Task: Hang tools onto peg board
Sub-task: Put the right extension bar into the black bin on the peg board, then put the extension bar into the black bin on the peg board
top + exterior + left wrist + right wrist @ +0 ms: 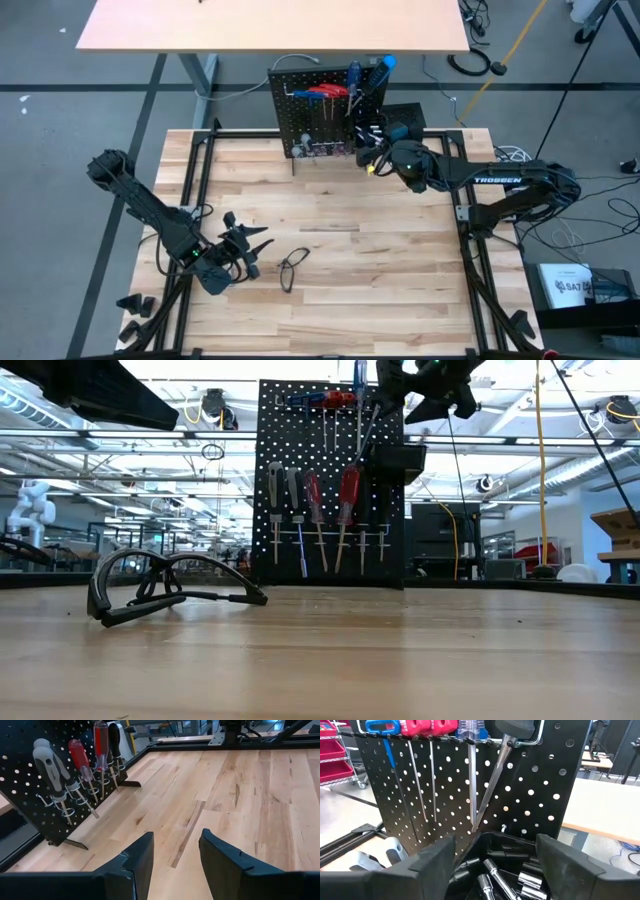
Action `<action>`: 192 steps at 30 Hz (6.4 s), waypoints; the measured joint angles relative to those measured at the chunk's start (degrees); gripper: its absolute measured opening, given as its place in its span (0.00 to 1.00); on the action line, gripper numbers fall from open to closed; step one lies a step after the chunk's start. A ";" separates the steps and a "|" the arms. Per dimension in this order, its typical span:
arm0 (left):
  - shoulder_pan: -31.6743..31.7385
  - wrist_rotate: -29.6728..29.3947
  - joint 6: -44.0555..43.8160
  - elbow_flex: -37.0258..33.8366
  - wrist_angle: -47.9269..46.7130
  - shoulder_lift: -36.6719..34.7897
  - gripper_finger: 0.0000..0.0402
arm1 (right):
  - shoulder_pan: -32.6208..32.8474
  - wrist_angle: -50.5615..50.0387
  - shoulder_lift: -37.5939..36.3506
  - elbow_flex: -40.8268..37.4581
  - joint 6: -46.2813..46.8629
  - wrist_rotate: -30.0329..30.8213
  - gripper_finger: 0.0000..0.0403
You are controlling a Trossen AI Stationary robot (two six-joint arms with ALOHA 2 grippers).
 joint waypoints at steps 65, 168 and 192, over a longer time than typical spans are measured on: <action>0.00 9.11 -2.99 0.04 2.12 0.07 0.40 | 0.20 -30.10 -8.17 -0.01 25.17 -17.36 0.00; -6.07 28.86 -61.76 10.31 -31.09 9.54 0.01 | 30.46 -2.24 18.82 -0.02 28.46 -24.30 0.26; -4.81 43.49 -69.31 10.27 -34.94 18.78 0.04 | 30.45 -2.34 18.82 -0.04 27.90 -24.19 0.26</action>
